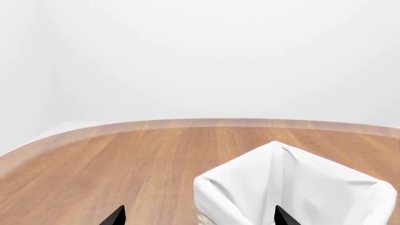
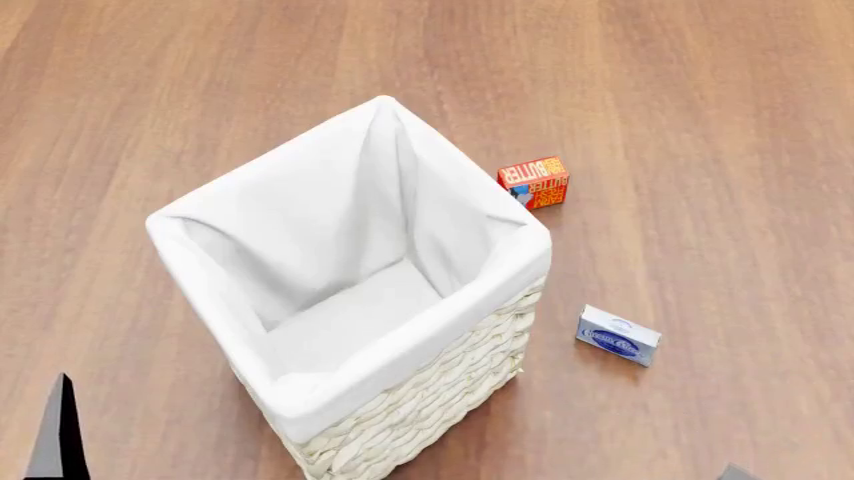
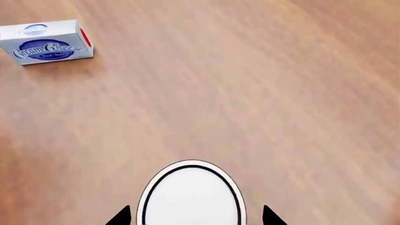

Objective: Pick up the alphabet soup and put it in the basket.

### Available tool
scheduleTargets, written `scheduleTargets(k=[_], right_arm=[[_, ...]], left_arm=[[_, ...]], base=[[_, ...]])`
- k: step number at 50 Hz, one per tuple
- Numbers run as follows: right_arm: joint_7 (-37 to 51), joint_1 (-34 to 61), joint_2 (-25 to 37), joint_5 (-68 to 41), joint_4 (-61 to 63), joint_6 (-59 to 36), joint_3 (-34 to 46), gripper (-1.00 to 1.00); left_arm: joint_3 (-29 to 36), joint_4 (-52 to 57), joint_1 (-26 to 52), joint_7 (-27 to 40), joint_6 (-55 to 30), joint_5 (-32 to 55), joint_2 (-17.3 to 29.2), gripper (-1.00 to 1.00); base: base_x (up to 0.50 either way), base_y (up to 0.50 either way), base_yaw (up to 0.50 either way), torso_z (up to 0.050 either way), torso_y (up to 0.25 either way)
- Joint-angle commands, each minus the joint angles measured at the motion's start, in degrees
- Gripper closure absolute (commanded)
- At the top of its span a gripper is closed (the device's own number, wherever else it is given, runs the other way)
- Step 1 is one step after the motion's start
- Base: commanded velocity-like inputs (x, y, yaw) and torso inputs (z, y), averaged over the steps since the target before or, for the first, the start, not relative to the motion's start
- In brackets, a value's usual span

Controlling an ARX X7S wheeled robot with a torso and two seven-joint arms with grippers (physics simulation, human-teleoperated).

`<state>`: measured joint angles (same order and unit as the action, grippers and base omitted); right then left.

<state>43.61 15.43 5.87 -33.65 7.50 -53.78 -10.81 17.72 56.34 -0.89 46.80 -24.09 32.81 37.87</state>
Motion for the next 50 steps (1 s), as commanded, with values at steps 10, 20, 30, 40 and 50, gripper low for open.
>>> scheduleTargets(k=[10,20,30,40,50], right_arm=[[-1.56,-1.39,0.89,1.54,-1.77,5.6,2.67,1.0],[-0.26,-1.42,1.36,0.22,2.7,3.95,3.17,1.0],[3.73,0.79,2.97,-2.63,12.78,-1.7,2.19,1.0],[7.27,6.7,5.31,-5.57,19.13,-8.3,1.18,1.0],[9.32,15.25,7.63,-8.04,21.92,-14.2,1.69,1.0]], left_arm=[[0.5,0.26,0.23,0.78,0.12,0.32,0.56,-1.0],[0.61,0.36,0.44,1.21,0.09,0.64,0.91,-1.0],[0.82,0.15,0.47,1.2,0.58,0.74,1.19,-1.0],[0.51,-0.57,-0.21,0.94,2.06,0.48,1.57,-1.0],[0.2,-0.37,-0.37,1.35,2.3,1.08,1.98,-1.0]], base=[[0.0,0.0,0.0,0.0,0.0],[0.0,0.0,0.0,0.0,0.0],[0.0,0.0,0.0,0.0,0.0],[0.0,0.0,0.0,0.0,0.0],[0.0,0.0,0.0,0.0,0.0]])
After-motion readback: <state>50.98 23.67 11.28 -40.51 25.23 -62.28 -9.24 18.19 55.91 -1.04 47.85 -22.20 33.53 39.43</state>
